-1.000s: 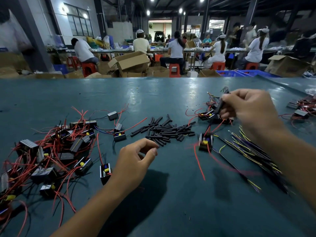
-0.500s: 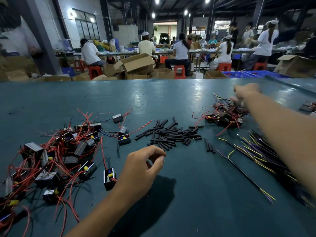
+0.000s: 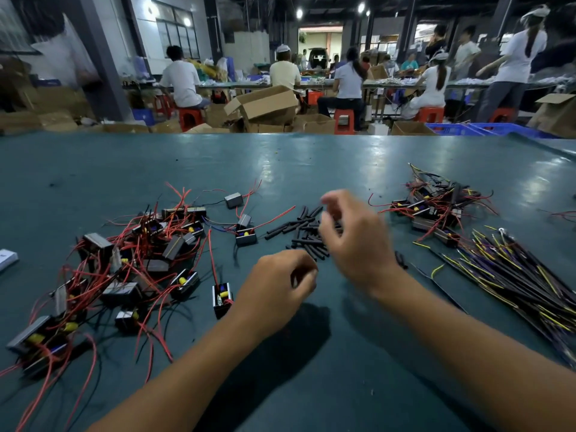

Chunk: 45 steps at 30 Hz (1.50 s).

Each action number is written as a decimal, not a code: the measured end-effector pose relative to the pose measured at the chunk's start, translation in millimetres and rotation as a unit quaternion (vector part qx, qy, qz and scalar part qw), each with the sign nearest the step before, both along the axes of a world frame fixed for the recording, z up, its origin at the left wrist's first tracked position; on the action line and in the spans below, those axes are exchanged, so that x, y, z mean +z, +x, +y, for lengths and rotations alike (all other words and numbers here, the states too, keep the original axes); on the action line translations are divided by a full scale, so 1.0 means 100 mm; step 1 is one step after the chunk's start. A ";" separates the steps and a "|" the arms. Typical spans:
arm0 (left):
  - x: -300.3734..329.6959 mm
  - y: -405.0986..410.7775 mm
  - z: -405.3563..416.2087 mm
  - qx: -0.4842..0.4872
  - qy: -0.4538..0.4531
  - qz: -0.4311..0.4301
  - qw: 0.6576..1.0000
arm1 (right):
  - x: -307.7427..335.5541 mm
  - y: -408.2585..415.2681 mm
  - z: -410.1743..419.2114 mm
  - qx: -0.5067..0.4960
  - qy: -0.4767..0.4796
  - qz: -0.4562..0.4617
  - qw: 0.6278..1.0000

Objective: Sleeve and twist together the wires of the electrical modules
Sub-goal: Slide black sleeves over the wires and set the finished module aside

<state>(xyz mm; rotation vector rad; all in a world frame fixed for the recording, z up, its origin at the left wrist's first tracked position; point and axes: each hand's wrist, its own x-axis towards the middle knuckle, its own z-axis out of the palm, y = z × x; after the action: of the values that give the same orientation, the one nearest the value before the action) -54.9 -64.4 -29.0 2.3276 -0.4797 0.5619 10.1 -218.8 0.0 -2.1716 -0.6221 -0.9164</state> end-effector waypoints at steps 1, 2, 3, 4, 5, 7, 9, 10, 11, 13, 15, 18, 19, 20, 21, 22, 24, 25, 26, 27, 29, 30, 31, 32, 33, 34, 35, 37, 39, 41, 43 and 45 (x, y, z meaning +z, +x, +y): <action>0.04 0.02 0.06 0.020 0.012 -0.017 1.000 | -0.14 -0.22 0.14 0.023 -0.053 -0.019 0.998; 0.08 0.04 0.14 0.042 0.025 -0.030 0.998 | -0.25 -0.41 0.22 0.039 -0.087 -0.031 0.995; 0.13 0.06 0.22 0.065 0.033 -0.038 0.997 | -0.34 -0.54 0.25 0.048 -0.106 -0.036 0.993; 0.17 0.06 0.30 0.088 0.036 -0.039 0.995 | -0.41 -0.61 0.24 0.051 -0.113 -0.033 0.992; 0.21 0.07 0.38 0.111 0.037 -0.032 0.993 | -0.46 -0.64 0.22 0.045 -0.109 -0.029 0.993; 0.28 0.11 0.54 0.180 0.055 0.002 0.982 | -0.49 -0.61 0.16 0.030 -0.082 0.002 0.996; 0.34 0.13 0.75 0.273 0.119 0.078 0.951 | -0.50 -0.57 0.14 0.032 -0.075 0.038 0.996; 0.36 0.12 0.85 0.302 0.164 0.131 0.930 | -0.50 -0.57 0.14 0.038 -0.075 0.054 0.995; 0.37 0.11 0.91 0.308 0.206 0.182 0.911 | -0.51 -0.56 0.14 0.043 -0.076 0.066 0.994; 0.32 0.09 0.92 0.278 0.254 0.250 0.892 | -0.51 -0.54 0.14 0.049 -0.076 0.076 0.993; 0.26 0.08 0.84 0.256 0.277 0.273 0.885 | -0.52 -0.53 0.14 0.053 -0.072 0.082 0.993; 0.25 0.08 0.79 0.264 0.303 0.269 0.875 | -0.54 -0.52 0.12 0.063 -0.066 0.100 0.991; 0.25 0.08 0.80 0.260 0.305 0.269 0.876 | -0.55 -0.51 0.13 0.067 -0.065 0.107 0.990; 0.25 0.09 0.80 0.249 0.293 0.271 0.882 | -0.55 -0.50 0.14 0.071 -0.062 0.113 0.989; 0.25 0.10 0.79 0.221 0.261 0.279 0.897 | -0.56 -0.48 0.14 0.073 -0.055 0.117 0.989; 0.25 0.10 0.74 0.175 0.208 0.297 0.915 | -0.55 -0.46 0.15 0.075 -0.043 0.116 0.989; 0.23 0.07 0.61 0.055 0.092 0.354 0.929 | -0.52 -0.42 0.11 0.073 -0.003 0.106 0.992; 0.23 0.05 0.55 0.007 0.049 0.377 0.925 | -0.49 -0.39 0.07 0.070 0.027 0.112 0.991; 0.23 0.04 0.53 -0.024 0.018 0.390 0.920 | -0.45 -0.35 0.00 0.072 0.065 0.132 0.986; 0.25 0.03 0.53 -0.042 -0.005 0.392 0.919 | -0.40 -0.30 -0.08 0.080 0.104 0.168 0.977; 0.34 0.03 0.59 -0.039 -0.060 0.339 0.938 | -0.25 -0.21 -0.26 0.103 0.142 0.246 0.953; 0.39 0.06 0.65 -0.007 -0.087 0.278 0.957 | -0.16 -0.19 -0.34 0.115 0.125 0.270 0.948; 0.43 0.08 0.73 0.046 -0.100 0.205 0.973 | -0.08 -0.20 -0.39 0.118 0.084 0.276 0.950; 0.47 0.11 0.82 0.109 -0.089 0.134 0.981 | -0.02 -0.23 -0.40 0.113 0.029 0.267 0.956; 0.48 0.13 0.92 0.162 -0.049 0.091 0.981 | 0.03 -0.30 -0.37 0.099 -0.030 0.253 0.962; 0.47 0.14 1.04 0.186 0.008 0.096 0.978 | 0.06 -0.40 -0.29 0.081 -0.086 0.242 0.963; 0.46 0.13 1.13 0.181 0.070 0.153 0.969 | 0.07 -0.52 -0.18 0.062 -0.142 0.237 0.959; 0.38 0.11 1.24 0.140 0.179 0.312 0.923 | 0.00 -0.70 0.09 -0.002 -0.265 0.211 0.941; 0.33 0.12 1.25 0.127 0.238 0.363 0.892 | -0.13 -0.74 0.27 -0.041 -0.345 0.195 0.917; 0.32 0.15 1.20 0.123 0.247 0.330 0.903 | -0.20 -0.72 0.32 -0.035 -0.370 0.200 0.906; 0.32 0.15 1.16 0.092 0.238 0.312 0.915 | -0.20 -0.66 0.20 -0.011 -0.371 0.217 0.903; 0.33 0.12 1.09 0.044 0.234 0.318 0.918 | -0.14 -0.60 -0.08 0.030 -0.379 0.246 0.892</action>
<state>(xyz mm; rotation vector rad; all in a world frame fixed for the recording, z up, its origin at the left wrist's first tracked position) -43.3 44.8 4.3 2.8052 -0.2063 -0.3270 -50.4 -227.0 -14.3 -2.8932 -0.8695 -0.0240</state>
